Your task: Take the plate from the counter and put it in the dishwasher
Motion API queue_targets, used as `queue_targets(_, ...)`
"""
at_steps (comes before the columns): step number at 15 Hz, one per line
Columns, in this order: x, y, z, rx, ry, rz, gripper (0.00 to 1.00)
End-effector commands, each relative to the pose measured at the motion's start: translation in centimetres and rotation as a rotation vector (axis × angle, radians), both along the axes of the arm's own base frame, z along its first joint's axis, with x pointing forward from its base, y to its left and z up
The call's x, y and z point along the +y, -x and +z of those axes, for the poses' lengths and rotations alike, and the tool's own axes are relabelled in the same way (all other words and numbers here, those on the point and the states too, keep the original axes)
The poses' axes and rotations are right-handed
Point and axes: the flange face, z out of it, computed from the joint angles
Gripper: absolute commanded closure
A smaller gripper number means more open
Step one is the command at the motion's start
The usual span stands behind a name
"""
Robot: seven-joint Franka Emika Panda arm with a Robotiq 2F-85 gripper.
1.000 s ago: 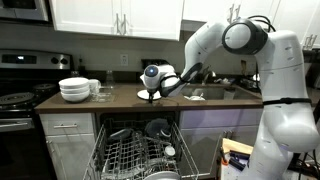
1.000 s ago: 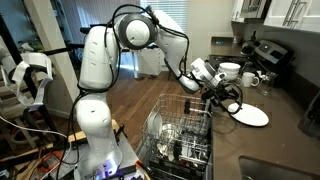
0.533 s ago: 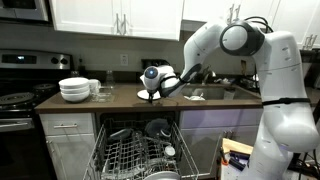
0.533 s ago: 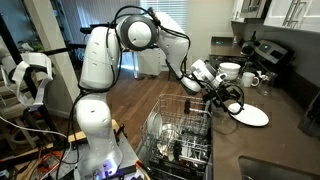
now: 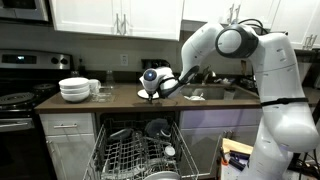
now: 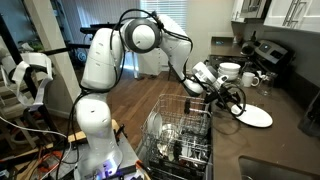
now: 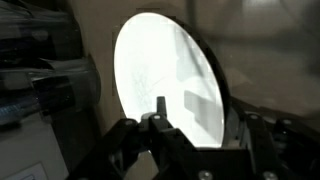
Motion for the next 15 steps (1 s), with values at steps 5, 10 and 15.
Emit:
queue_targets(5, -0.61, -0.47, 0.17, -0.015, 0.017, 0.0, 0.46)
queue_targets(10, -0.81, -0.39, 0.15, -0.013, 0.018, 0.0, 0.68)
queue_targets(15, -1.33, -0.45, 0.04, -0.017, 0.023, -0.006, 0.29)
